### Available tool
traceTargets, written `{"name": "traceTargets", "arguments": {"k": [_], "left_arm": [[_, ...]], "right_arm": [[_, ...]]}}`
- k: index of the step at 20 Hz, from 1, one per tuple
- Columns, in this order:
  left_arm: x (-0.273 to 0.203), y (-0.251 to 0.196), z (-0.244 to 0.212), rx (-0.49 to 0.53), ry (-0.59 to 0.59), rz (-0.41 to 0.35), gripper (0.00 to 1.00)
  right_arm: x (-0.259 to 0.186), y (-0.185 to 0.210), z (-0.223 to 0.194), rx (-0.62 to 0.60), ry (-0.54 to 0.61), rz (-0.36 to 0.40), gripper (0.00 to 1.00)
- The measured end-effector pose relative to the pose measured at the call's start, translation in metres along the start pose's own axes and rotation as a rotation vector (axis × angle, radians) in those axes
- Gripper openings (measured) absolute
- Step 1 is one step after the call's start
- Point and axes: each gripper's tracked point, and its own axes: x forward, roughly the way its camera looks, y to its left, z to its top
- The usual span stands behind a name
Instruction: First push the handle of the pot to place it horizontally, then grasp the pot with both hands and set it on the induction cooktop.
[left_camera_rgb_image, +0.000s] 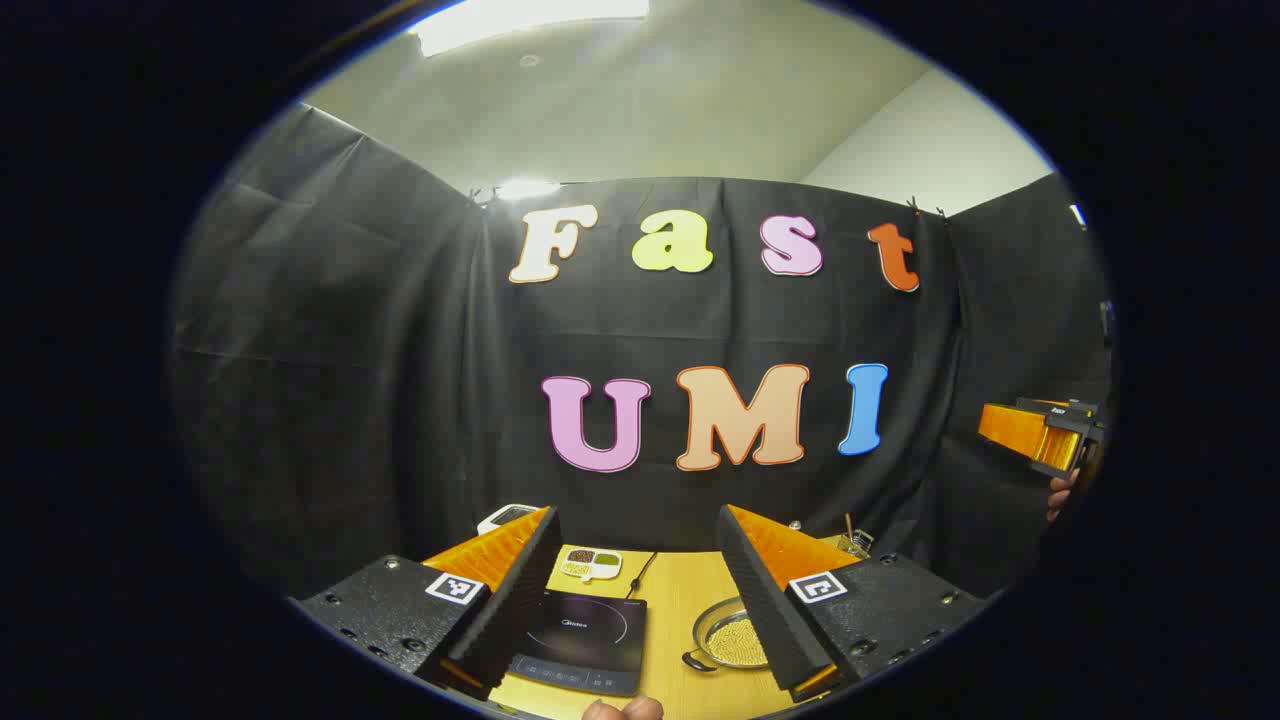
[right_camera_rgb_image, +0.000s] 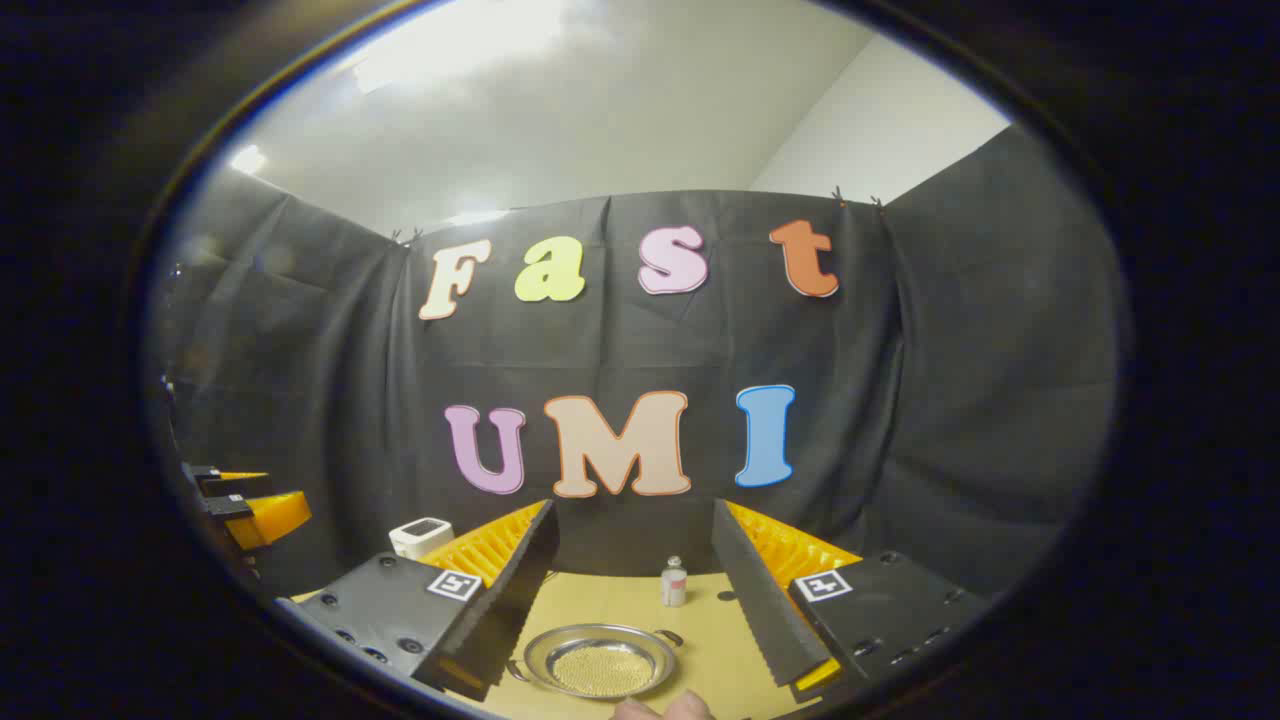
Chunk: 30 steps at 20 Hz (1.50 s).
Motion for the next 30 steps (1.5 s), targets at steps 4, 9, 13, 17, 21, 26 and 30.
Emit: {"name": "traceTargets", "arguments": {"k": [4, 9, 13, 17, 21, 26, 30], "left_arm": [[-0.001, 0.005, -0.007, -0.01, 0.012, 0.018, 0.92], [-0.004, 0.007, -0.008, -0.005, 0.013, 0.026, 0.92], [-0.005, 0.007, -0.01, 0.0, 0.02, 0.034, 0.95], [-0.008, 0.008, -0.011, 0.003, 0.024, 0.046, 0.95], [-0.014, 0.008, -0.01, 0.001, 0.027, 0.072, 0.92], [-0.027, 0.008, -0.008, 0.013, 0.019, 0.106, 0.92], [-0.034, 0.016, -0.014, 0.018, 0.018, 0.118, 0.93]], "right_arm": [[0.003, 0.001, 0.002, 0.007, -0.005, 0.003, 0.98], [0.002, 0.002, -0.001, 0.008, 0.003, 0.007, 0.97], [0.001, 0.002, -0.002, 0.013, 0.004, 0.016, 0.98], [0.001, 0.0, -0.007, 0.012, 0.012, 0.027, 0.98], [0.002, 0.001, -0.012, 0.02, 0.02, 0.054, 0.98], [0.004, 0.01, -0.022, 0.031, 0.026, 0.117, 0.98], [0.007, 0.03, -0.036, 0.03, 0.042, 0.156, 0.82]]}}
